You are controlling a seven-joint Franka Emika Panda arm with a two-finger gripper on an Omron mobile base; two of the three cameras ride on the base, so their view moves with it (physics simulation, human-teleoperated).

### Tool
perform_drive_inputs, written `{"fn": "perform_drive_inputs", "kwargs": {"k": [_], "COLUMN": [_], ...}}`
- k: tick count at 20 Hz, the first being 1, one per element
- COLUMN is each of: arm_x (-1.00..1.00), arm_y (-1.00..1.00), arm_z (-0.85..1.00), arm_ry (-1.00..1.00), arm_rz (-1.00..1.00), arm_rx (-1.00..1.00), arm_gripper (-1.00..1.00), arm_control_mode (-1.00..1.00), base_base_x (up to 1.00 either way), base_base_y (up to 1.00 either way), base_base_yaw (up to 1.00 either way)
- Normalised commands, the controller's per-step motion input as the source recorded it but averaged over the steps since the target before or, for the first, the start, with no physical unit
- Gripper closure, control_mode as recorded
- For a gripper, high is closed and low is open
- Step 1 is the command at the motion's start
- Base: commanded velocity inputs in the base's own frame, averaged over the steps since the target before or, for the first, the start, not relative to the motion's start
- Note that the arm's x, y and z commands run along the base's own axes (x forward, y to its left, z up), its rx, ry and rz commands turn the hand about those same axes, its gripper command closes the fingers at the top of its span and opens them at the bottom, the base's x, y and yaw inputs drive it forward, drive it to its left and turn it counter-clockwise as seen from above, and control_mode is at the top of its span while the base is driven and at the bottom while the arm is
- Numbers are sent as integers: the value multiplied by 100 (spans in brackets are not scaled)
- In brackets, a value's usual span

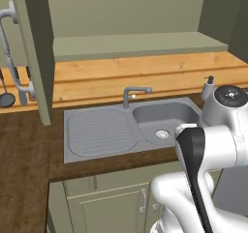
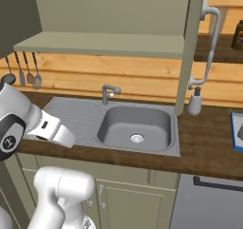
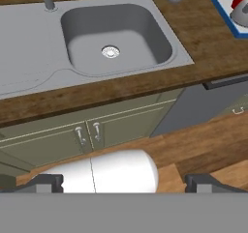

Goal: Pick the kettle from the counter and place it on the tray. Then pick the mug from the cabinet and place it on the tray. Then close the cabinet doors.

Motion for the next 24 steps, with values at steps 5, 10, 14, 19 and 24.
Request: {"fn": "perform_drive_inputs", "kwargs": {"k": [5,10,14,19,24], "arm_x": [0,0,0,0,0], "arm_y": [0,0,0,0,0], "arm_z": [0,0,0,0,0], "arm_ry": [0,0,0,0,0], "arm_rz": [0,0,0,0,0], "arm_rx": [0,0,0,0,0], "arm_gripper": [-100,-100,-100,-100,-100], "arm_control_mode": [100,100,100,100,100], "base_base_x": [14,20,18,15,9], "base_base_y": [0,0,0,0,0], "base_base_yaw": [0,0,3,4,3]}}
